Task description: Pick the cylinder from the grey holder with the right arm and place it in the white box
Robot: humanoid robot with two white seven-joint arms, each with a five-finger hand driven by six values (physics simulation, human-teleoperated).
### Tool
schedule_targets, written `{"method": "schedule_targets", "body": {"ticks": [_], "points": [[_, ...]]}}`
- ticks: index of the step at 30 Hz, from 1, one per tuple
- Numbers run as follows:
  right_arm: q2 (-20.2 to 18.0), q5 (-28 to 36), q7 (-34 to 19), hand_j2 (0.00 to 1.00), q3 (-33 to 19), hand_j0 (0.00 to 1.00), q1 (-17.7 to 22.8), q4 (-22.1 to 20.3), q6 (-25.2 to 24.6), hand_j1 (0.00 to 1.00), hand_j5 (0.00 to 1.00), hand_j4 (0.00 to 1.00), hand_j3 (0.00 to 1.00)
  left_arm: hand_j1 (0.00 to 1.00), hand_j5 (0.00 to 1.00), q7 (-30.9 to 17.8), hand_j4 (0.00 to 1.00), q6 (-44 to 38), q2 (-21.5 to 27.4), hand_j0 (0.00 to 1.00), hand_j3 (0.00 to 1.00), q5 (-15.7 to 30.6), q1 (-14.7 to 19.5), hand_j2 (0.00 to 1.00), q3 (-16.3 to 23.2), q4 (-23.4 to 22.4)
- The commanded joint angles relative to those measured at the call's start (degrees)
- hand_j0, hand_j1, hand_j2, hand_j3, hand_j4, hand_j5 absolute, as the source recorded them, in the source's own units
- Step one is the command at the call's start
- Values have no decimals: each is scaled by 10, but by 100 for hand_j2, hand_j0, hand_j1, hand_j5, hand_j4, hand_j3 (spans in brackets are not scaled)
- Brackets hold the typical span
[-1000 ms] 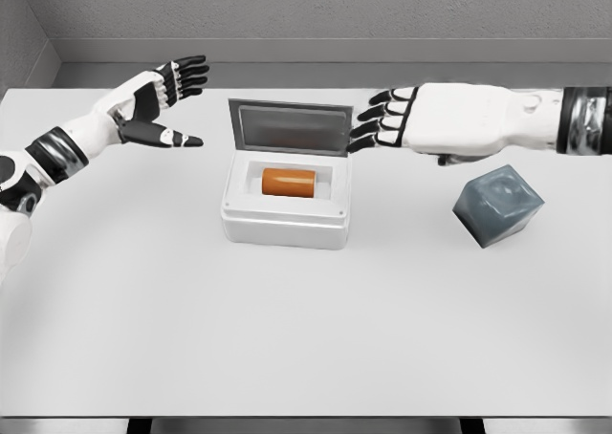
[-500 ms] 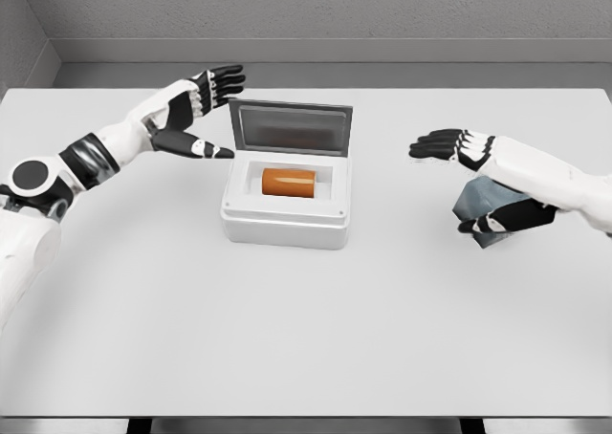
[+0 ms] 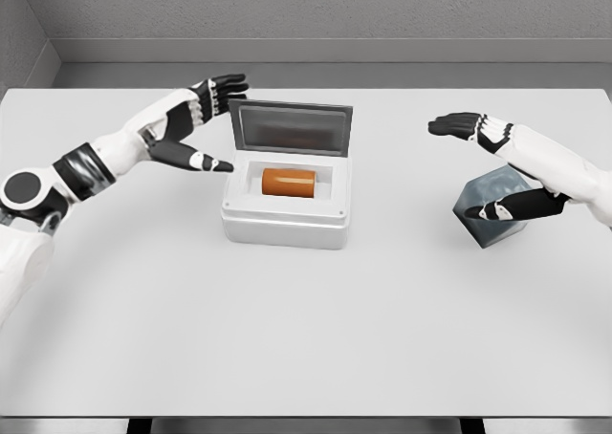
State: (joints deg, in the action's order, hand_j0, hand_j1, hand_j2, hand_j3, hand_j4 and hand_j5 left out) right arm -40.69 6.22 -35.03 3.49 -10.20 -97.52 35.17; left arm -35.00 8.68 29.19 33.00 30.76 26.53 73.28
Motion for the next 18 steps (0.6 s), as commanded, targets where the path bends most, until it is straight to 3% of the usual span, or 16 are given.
{"method": "schedule_targets", "body": {"ticks": [1, 5, 10, 16, 18], "points": [[0, 5, 0, 100, 0, 100, 0, 5, -2, 100, 100, 100, 100, 100, 100, 0, 100, 2, 8, 100, 100, 4, -1, 100, -2, 9], [0, 5, 0, 100, 0, 100, 0, 5, -2, 100, 100, 100, 100, 100, 100, 0, 100, 2, 8, 100, 100, 4, -6, 100, -3, 15], [0, 5, 0, 100, 0, 100, 0, 5, -2, 100, 100, 100, 100, 100, 100, 0, 100, 2, 27, 100, 100, 4, -35, 100, -24, 56], [0, 5, 0, 100, 0, 100, 0, 5, -2, 100, 100, 100, 100, 100, 100, 0, 100, 2, 28, 100, 100, 4, -34, 100, -31, 57], [0, 5, 0, 100, 0, 100, 0, 5, -2, 100, 100, 100, 100, 100, 100, 0, 100, 2, 57, 100, 100, 4, -34, 100, -38, 58]]}}
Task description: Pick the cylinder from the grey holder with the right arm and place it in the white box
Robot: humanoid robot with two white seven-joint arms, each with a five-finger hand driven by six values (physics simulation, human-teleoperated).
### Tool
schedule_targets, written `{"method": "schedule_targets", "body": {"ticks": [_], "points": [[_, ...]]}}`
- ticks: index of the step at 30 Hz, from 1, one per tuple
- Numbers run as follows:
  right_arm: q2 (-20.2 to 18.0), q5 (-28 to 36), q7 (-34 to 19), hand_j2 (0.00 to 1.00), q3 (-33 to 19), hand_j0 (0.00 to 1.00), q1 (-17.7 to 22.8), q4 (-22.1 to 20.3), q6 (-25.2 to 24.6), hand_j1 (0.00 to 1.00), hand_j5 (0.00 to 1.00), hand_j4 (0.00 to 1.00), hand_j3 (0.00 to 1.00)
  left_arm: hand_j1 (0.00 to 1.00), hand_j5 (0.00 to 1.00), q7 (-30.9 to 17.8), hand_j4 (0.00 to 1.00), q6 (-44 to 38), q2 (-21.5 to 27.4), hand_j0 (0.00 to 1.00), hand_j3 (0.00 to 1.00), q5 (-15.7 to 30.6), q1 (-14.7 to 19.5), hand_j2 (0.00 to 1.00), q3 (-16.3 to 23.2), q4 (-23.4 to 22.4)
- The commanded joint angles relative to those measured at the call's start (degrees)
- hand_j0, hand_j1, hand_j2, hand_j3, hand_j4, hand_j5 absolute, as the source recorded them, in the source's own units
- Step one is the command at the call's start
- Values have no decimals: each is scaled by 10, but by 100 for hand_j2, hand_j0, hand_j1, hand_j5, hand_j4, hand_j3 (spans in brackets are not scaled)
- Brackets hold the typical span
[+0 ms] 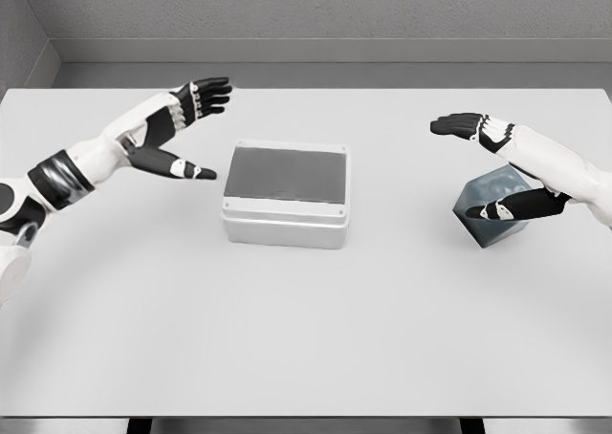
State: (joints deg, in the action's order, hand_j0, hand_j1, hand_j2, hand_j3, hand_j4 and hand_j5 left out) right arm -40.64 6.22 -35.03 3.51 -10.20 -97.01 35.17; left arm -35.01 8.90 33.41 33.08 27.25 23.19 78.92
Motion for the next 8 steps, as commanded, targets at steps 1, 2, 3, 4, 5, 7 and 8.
{"method": "schedule_targets", "body": {"ticks": [1, 2, 3, 4, 5, 7, 8], "points": [[-1, 5, 0, 100, 0, 100, 0, 0, -2, 100, 100, 100, 100, 100, 100, 0, 100, 0, 40, 100, 100, 3, -1, 100, -15, 0], [-1, 5, 0, 100, 0, 100, 0, 0, -2, 100, 100, 100, 100, 100, 100, 0, 100, 0, 53, 100, 100, 4, -1, 100, -21, -4], [-1, 5, 0, 100, 0, 100, 0, 0, -2, 100, 100, 100, 100, 100, 100, 0, 100, 0, 74, 100, 100, 5, -4, 100, -22, -5], [-1, 5, 0, 100, 0, 100, 0, 0, -2, 100, 100, 100, 100, 100, 100, 0, 100, 0, 86, 100, 100, 5, -10, 100, -29, -5], [-1, 5, 0, 100, 0, 100, 0, 0, -2, 100, 100, 100, 100, 100, 100, 0, 100, 0, 98, 100, 100, 6, -22, 100, -43, -5], [-1, 5, 0, 100, 0, 100, 0, 0, -2, 100, 100, 100, 100, 100, 100, 0, 100, 0, 106, 100, 100, 8, -25, 100, -53, -10], [-1, 5, 0, 100, 0, 100, 0, 0, -2, 100, 100, 100, 100, 100, 100, 0, 100, 0, 106, 100, 100, 8, -25, 100, -53, -11]]}}
